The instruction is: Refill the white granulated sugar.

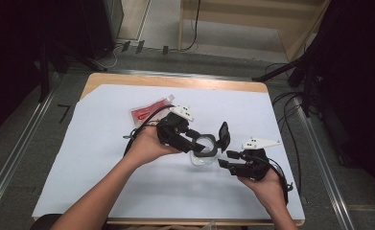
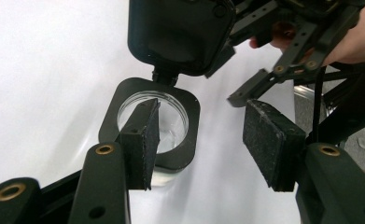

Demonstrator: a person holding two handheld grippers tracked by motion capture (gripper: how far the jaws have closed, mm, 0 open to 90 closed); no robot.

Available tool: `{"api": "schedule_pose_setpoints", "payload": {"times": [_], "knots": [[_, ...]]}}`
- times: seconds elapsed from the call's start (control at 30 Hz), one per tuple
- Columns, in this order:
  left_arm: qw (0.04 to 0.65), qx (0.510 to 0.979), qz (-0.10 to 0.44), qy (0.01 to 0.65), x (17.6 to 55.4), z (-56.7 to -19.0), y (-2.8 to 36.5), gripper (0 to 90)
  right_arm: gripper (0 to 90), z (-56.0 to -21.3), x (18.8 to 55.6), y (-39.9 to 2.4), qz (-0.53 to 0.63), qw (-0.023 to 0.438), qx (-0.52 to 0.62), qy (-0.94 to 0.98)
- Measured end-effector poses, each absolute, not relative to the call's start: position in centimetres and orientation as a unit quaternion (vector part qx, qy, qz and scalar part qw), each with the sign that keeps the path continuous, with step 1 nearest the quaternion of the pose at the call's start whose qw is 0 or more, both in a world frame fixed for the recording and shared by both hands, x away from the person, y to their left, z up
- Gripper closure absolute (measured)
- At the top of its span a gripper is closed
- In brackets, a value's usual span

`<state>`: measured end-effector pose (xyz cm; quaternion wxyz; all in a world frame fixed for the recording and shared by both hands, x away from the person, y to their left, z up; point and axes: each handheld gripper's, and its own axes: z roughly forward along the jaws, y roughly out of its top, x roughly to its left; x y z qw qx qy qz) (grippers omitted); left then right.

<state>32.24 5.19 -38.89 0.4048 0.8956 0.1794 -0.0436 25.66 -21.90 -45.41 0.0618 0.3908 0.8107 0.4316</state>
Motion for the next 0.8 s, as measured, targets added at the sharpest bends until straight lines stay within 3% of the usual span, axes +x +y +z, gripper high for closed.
{"api": "schedule_pose_setpoints", "payload": {"times": [0.23,0.27,0.8], "knots": [[0.408,0.890,-0.037,0.198,31.6,-38.9,6.6,45.9,53.4,-43.8,24.3,-21.0,0.444,0.105,0.372,0.808],[0.410,0.890,-0.038,0.198,31.4,-39.0,6.8,45.8,56.6,-43.7,24.2,-20.9,0.451,0.097,0.369,0.807],[0.411,0.882,-0.027,0.228,30.8,-38.8,10.5,45.2,60.5,-44.1,23.8,-18.1,0.471,0.044,0.331,0.816]]}}
